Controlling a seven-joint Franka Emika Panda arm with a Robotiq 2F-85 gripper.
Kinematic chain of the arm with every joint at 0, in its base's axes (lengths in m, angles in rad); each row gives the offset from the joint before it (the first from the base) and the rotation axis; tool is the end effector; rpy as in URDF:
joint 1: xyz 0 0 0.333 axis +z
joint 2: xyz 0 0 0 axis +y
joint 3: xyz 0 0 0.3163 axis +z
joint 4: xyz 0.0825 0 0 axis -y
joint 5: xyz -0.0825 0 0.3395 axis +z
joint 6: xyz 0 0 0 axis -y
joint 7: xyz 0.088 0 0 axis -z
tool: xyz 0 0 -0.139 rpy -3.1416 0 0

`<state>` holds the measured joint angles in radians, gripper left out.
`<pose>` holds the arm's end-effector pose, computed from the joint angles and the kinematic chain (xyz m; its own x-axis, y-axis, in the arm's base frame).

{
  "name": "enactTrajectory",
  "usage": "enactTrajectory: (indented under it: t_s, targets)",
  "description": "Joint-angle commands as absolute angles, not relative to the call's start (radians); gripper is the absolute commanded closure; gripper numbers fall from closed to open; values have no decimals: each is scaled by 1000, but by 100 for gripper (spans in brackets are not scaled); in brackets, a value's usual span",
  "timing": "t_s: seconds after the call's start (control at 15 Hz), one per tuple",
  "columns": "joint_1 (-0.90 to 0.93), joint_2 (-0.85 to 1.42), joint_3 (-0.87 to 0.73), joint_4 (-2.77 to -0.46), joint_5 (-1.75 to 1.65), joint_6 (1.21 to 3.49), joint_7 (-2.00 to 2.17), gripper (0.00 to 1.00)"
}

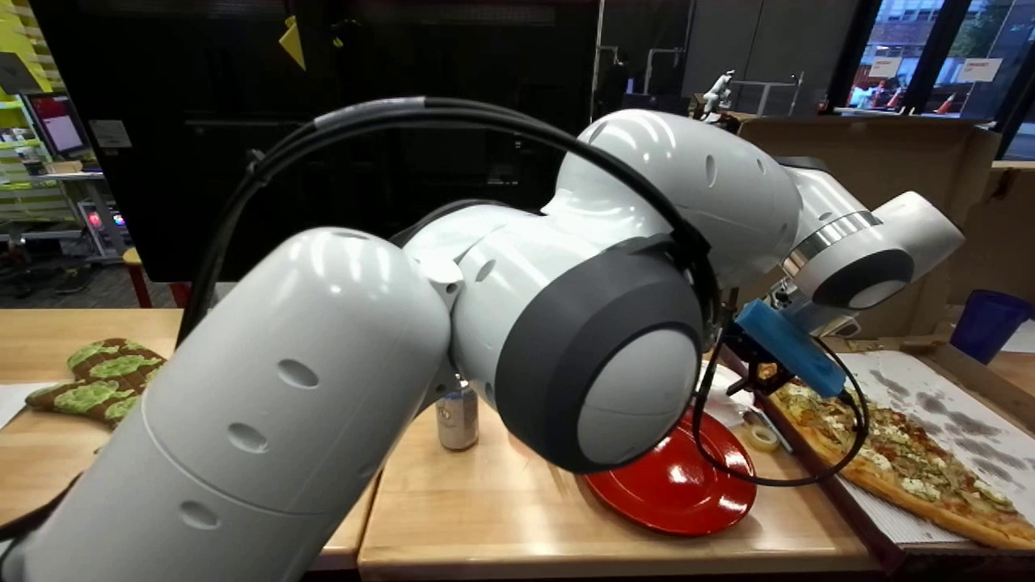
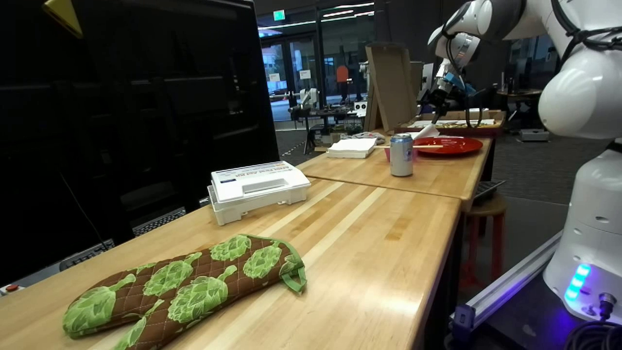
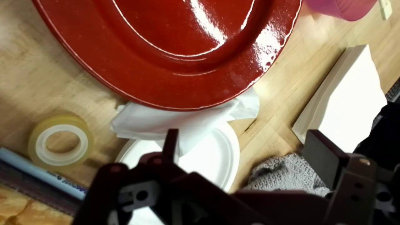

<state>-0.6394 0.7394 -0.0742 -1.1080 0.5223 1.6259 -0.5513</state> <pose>0.5688 -0.3849 0.3576 0.9692 -0.2435 0.0379 -0.1945 -0.8504 -0.4888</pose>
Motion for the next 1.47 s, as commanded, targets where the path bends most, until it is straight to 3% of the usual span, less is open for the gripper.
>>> enactTrajectory:
  t_s: [0.0,1.07,1.4]
  targets:
    - [-651,793,-63,-1009,532,1566,-509,0]
    - [-637,814,-102,-960,427,1438,-507,0]
    - [-566,740,-146,-1074,219,1572,-577,0]
